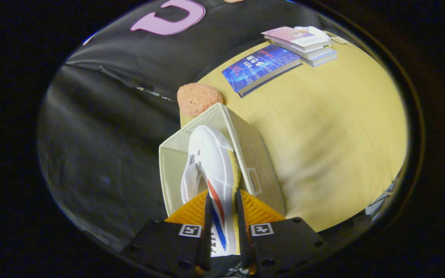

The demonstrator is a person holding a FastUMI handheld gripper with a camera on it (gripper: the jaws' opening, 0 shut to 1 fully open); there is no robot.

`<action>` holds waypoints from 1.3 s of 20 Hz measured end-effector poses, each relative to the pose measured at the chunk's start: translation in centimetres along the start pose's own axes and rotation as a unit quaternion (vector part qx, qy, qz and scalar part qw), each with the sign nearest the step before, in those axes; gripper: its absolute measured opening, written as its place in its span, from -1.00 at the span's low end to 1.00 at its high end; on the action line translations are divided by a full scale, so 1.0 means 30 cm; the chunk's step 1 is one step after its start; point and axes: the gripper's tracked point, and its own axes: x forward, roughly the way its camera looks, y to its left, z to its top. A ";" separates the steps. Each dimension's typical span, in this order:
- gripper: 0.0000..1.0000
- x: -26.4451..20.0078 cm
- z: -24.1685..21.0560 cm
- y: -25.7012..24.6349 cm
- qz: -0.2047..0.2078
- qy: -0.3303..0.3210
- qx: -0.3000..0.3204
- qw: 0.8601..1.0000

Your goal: Open the storage box then place both shoes into the box .Put the left shoe in first, then the right shoe, with the right side of both shoes facing outward in a uniform manner.

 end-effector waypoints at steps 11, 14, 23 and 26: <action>0.06 -0.036 0.057 0.015 0.026 -0.013 0.006 1.000; 0.06 -0.065 0.101 0.013 0.038 -0.027 0.006 0.999; 0.06 -0.297 0.482 -0.123 0.002 -0.197 -0.088 0.976; 0.06 -0.473 0.657 -0.158 -0.019 -0.288 -0.139 0.947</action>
